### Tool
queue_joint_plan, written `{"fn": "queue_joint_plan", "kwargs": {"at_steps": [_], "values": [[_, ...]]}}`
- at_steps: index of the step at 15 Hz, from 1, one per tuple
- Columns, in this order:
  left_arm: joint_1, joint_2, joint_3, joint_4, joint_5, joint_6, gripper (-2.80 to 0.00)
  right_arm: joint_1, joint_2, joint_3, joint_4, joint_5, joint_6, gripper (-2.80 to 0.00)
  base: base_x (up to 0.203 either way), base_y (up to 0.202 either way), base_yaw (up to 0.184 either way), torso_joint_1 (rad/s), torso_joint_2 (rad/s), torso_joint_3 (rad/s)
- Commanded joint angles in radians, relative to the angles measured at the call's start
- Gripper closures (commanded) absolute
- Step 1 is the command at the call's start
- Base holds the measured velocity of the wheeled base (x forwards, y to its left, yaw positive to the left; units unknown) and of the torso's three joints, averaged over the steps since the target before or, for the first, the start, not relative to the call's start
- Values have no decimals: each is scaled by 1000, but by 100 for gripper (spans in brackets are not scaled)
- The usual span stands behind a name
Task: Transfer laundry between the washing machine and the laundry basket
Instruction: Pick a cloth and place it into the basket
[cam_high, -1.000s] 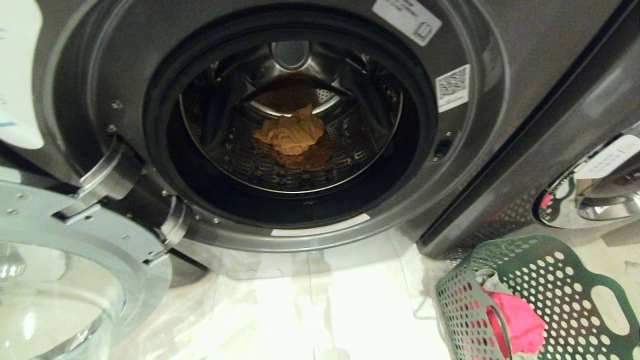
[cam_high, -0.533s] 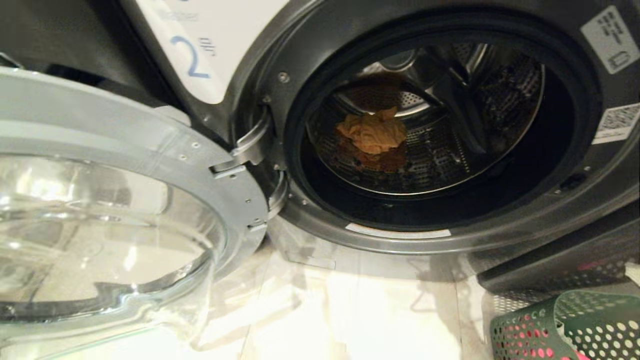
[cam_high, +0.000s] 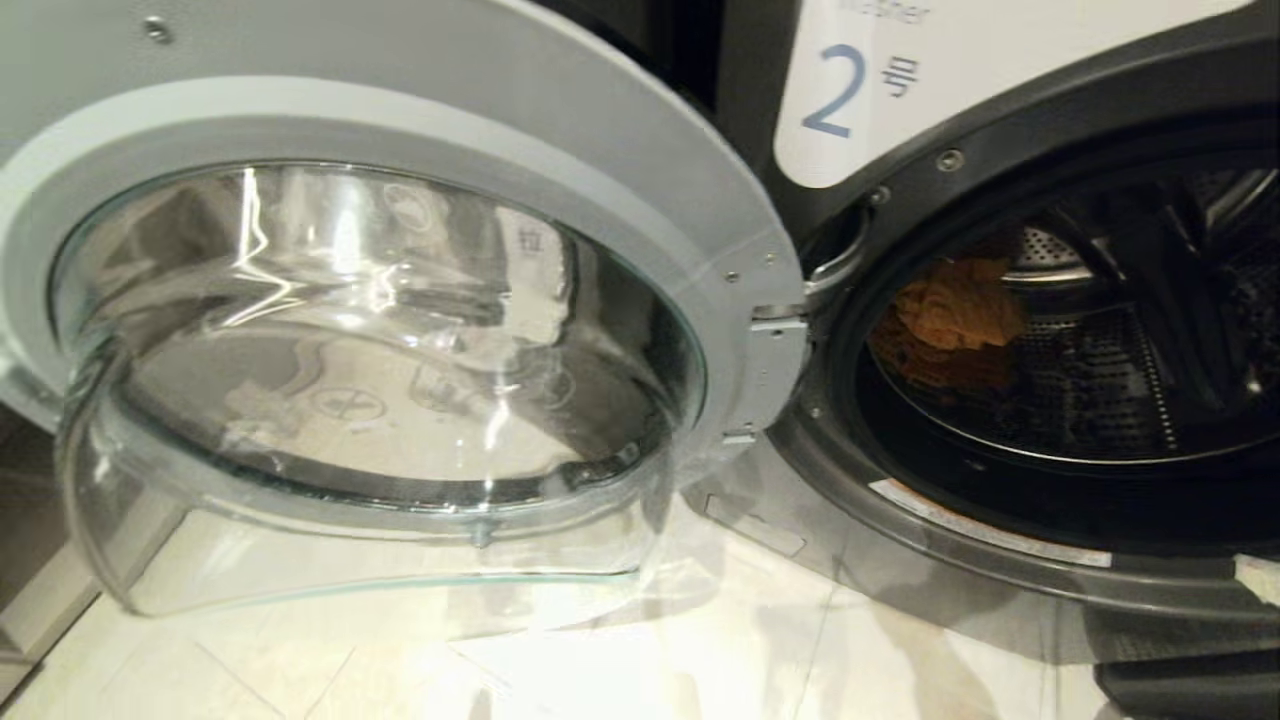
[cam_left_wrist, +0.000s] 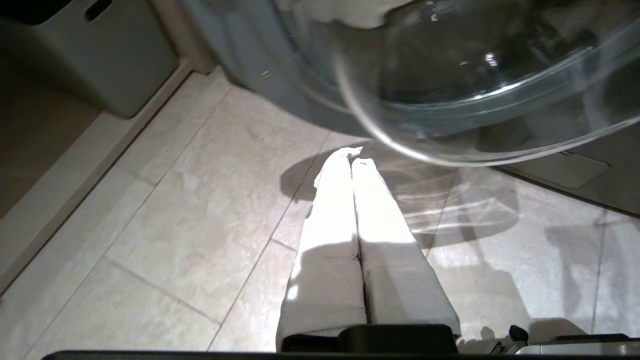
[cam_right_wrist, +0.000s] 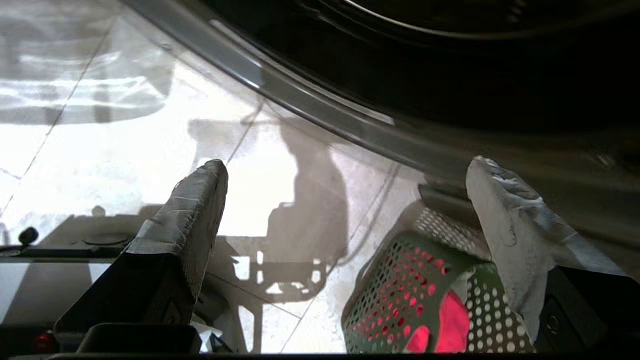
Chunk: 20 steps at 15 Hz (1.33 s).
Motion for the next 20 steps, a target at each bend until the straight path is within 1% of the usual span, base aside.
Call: {"fn": "queue_joint_plan", "kwargs": {"at_steps": [1,4,7,8,10,12,13,17,18,20], "values": [[0,1,40,-1,-1,2,0,1,-24,29,3,0,-11,-280,2,-5,141,2,2,2],[0,1,40,-1,0,-1,0,1,-37,51,3,0,-24,-280,-1,2,30,0,1,1],[0,1,40,-1,0,-1,0,1,-53,100,-4,8,-21,-280,0,0,0,0,0,0],[0,1,40,-1,0,-1,0,1,-52,121,-41,21,-19,-280,0,0,0,0,0,0],[0,1,40,-1,0,-1,0,1,-39,188,-160,46,-26,-280,0,0,0,0,0,0],[0,0,40,-1,0,-1,0,1,7,251,-273,51,-28,-280,0,0,0,0,0,0],[0,1,40,-1,0,-1,0,1,29,269,-309,52,-25,-280,0,0,0,0,0,0],[0,0,40,-1,0,-1,0,1,86,277,-335,53,-13,-280,0,0,0,0,0,0],[0,1,40,-1,0,-11,0,1,100,277,-344,53,-12,-280,0,0,0,0,0,0],[0,1,40,-2,1,-16,0,1,122,294,-399,53,-13,-280,0,0,0,1,1,-31]]}}
